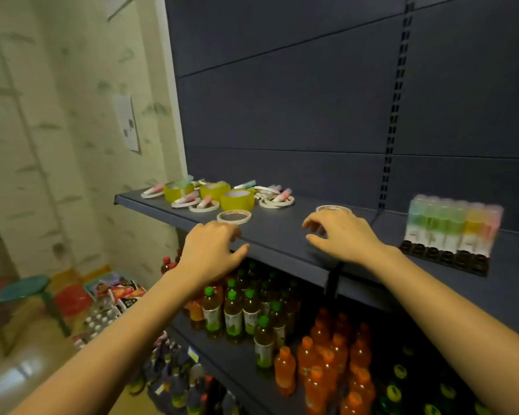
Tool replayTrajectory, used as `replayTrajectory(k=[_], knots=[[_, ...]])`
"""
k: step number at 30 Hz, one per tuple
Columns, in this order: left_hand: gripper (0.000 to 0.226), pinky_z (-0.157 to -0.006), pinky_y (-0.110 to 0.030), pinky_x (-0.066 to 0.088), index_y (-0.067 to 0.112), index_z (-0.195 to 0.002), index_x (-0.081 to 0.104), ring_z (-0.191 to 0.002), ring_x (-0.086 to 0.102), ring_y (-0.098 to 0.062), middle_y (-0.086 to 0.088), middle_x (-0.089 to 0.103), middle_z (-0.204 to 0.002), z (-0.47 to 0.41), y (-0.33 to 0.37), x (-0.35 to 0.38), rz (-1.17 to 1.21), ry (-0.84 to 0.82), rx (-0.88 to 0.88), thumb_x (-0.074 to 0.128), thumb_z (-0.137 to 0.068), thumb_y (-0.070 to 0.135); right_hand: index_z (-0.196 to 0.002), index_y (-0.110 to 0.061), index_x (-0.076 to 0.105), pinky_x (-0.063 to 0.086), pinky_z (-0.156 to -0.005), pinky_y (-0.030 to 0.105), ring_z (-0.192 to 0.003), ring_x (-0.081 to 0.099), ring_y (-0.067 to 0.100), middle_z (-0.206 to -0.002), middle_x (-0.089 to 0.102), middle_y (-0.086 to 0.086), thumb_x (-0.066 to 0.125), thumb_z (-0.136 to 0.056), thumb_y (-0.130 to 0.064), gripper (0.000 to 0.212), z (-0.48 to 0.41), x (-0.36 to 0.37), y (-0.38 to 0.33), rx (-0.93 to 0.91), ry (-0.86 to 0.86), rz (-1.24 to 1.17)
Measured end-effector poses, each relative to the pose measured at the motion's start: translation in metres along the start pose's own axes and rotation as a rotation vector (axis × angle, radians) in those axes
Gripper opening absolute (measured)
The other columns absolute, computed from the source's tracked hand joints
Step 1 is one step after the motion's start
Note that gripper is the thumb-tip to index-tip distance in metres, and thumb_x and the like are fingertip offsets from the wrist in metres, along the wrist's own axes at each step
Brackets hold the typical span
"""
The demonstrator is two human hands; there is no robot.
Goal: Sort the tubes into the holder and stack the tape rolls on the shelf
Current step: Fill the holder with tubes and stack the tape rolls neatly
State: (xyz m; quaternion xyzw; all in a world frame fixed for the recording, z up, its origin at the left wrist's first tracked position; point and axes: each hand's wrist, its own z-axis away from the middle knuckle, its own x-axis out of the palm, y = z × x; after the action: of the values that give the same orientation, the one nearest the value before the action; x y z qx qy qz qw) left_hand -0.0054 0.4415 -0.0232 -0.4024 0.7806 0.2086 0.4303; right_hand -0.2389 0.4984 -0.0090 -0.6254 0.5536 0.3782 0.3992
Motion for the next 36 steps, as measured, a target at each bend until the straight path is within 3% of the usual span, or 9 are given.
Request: replayTrajectory(k=[8, 14, 18, 25, 29, 33, 36], knots=[[0.034, -0.076, -0.027, 0.043, 0.022, -0.107, 0.064, -0.096, 0.06, -0.013, 0.006, 0.067, -0.103, -0.029, -0.061, 0.028, 0.1, 0.007, -0.012, 0.051, -0.088, 0.047, -0.117, -0.028, 0.058, 0.048, -0.084, 0.035, -0.103, 0.06, 0.02, -0.11, 0.065, -0.005, 0.051, -0.091, -0.034, 0.028, -0.076, 0.03, -0.02, 0.111, -0.067, 0.013], [0.032, -0.076, -0.032, 0.046, 0.023, -0.106, 0.065, -0.103, 0.058, -0.017, 0.002, 0.066, -0.111, -0.077, -0.091, 0.055, 0.114, 0.009, 0.008, 0.052, -0.087, 0.045, -0.116, -0.03, 0.059, 0.043, -0.081, 0.035, -0.108, 0.058, 0.027, -0.118, 0.062, 0.001, 0.051, -0.09, -0.036, 0.028, -0.149, 0.053, 0.011, 0.297, -0.075, 0.038], [0.034, -0.081, -0.032, 0.048, 0.024, -0.106, 0.065, -0.101, 0.057, -0.016, 0.006, 0.067, -0.103, -0.122, -0.109, 0.072, 0.154, 0.013, 0.031, 0.052, -0.087, 0.048, -0.114, -0.025, 0.061, 0.044, -0.08, 0.036, -0.108, 0.058, 0.027, -0.12, 0.062, 0.004, 0.051, -0.091, -0.04, 0.029, -0.203, 0.069, 0.037, 0.42, -0.073, 0.01], [0.032, -0.068, -0.023, 0.042, 0.024, -0.107, 0.065, -0.091, 0.06, -0.01, 0.008, 0.068, -0.1, -0.193, -0.129, 0.097, 0.213, 0.016, 0.059, 0.052, -0.087, 0.047, -0.111, -0.013, 0.061, 0.042, -0.072, 0.032, -0.099, 0.058, 0.027, -0.112, 0.062, 0.009, 0.049, -0.09, -0.054, 0.047, -0.278, 0.108, 0.068, 0.628, -0.142, -0.066], [0.033, -0.077, -0.025, 0.041, 0.023, -0.107, 0.065, -0.094, 0.06, -0.011, 0.007, 0.068, -0.1, -0.224, -0.133, 0.105, 0.23, 0.011, 0.078, 0.051, -0.088, 0.046, -0.109, -0.013, 0.06, 0.04, -0.073, 0.032, -0.099, 0.057, 0.025, -0.107, 0.059, 0.007, 0.05, -0.085, -0.061, 0.055, -0.3, 0.122, 0.076, 0.717, -0.179, -0.036], [0.035, -0.079, -0.031, 0.05, 0.021, -0.107, 0.066, -0.094, 0.061, -0.013, 0.005, 0.069, -0.103, -0.253, -0.13, 0.116, 0.266, -0.02, 0.08, 0.05, -0.089, 0.047, -0.096, -0.017, 0.057, 0.04, -0.073, 0.031, -0.093, 0.056, 0.023, -0.094, 0.054, 0.003, 0.053, -0.081, -0.056, 0.042, -0.311, 0.128, 0.081, 0.756, -0.217, -0.103], [0.029, -0.076, -0.031, 0.05, 0.022, -0.105, 0.066, -0.094, 0.062, -0.017, 0.004, 0.069, -0.102, -0.279, -0.126, 0.129, 0.274, -0.094, 0.082, 0.053, -0.089, 0.042, -0.087, -0.014, 0.056, 0.042, -0.07, 0.031, -0.084, 0.055, 0.022, -0.088, 0.055, 0.006, 0.056, -0.081, -0.045, 0.032, -0.315, 0.123, 0.083, 0.757, -0.192, -0.339]])
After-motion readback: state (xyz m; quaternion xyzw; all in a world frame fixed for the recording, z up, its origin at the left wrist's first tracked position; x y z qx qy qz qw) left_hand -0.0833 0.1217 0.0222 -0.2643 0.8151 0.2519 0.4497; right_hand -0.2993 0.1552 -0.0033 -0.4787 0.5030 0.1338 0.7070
